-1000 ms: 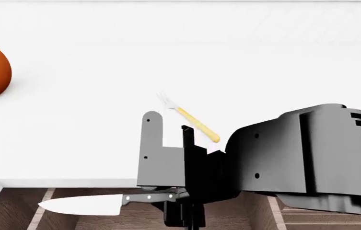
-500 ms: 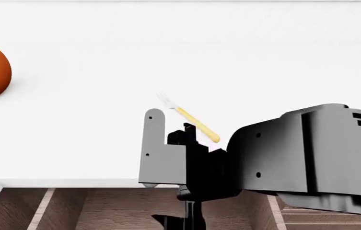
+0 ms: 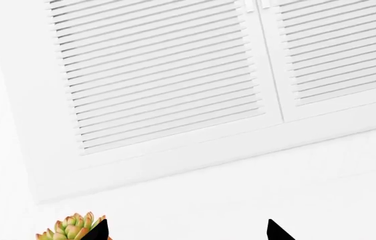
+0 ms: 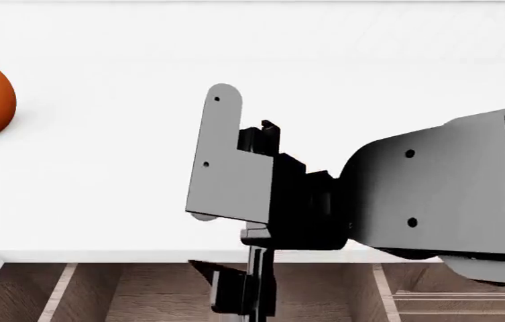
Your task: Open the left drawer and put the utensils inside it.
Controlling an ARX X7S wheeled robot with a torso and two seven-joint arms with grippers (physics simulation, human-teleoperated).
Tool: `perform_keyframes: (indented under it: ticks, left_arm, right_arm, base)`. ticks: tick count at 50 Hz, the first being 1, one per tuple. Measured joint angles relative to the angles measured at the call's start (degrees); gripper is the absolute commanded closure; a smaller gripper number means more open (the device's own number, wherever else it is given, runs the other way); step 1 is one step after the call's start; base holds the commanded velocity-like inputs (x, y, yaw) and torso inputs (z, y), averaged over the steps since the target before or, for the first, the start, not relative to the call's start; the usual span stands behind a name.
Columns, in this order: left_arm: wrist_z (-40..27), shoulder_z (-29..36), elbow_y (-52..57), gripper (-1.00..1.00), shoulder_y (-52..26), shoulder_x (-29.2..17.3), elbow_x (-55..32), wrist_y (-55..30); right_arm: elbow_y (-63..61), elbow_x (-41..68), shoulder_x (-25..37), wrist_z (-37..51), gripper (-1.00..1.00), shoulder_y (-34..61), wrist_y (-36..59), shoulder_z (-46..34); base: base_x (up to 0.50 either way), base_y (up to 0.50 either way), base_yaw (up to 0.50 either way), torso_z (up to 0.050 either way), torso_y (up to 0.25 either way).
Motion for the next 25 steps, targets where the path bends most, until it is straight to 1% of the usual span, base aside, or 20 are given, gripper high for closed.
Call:
perform_keyframes:
  ticks: [11,25]
  left_arm:
    - [0.02,-0.04,0.06,-1.0,0.13,-0.01,0.05,0.07]
    - [0.03,-0.1,0.19,-1.0,0.31,0.0,0.08,0.15]
  right_arm:
    - [5.21,-1.71,1.17,5.39,-1.0,0.36,-1.46,2.49]
    - [13.1,-1.15,1.21,13.84,-1.0,0.49,-0.39,4.4]
  base:
    - [0.0,0.0,0.0,0.0,0.0]
    - [0.0,0.0,0.0,0.0,0.0]
